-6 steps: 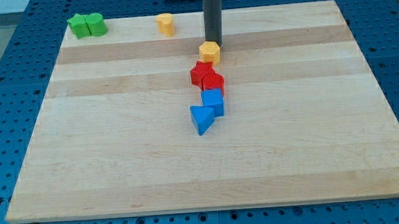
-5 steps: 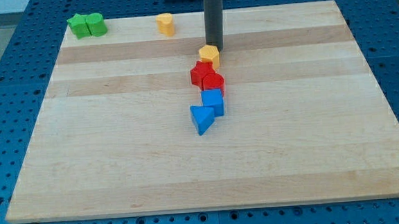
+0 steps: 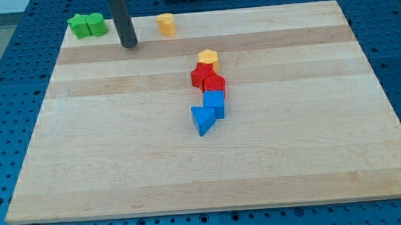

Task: Slide the yellow heart towards the yellow hexagon

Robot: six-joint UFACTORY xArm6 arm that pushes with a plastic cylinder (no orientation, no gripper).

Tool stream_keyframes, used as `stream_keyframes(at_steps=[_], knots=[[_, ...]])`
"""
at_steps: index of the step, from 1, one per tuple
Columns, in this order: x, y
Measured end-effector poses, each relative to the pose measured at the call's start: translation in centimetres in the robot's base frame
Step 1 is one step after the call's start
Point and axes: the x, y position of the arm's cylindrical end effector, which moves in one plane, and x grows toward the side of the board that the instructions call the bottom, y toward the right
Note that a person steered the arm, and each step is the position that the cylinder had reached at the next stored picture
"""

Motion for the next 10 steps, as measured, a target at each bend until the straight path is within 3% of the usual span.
stream_keyframes(at_steps=[1, 3, 5, 7, 8, 9, 10], knots=[[-3.6, 1.5], [-2.3, 11.6], [-3.7, 11.5], [1.6, 14.7], [-0.8, 15.0], [-2.1, 19.0], [-0.7, 20.5]])
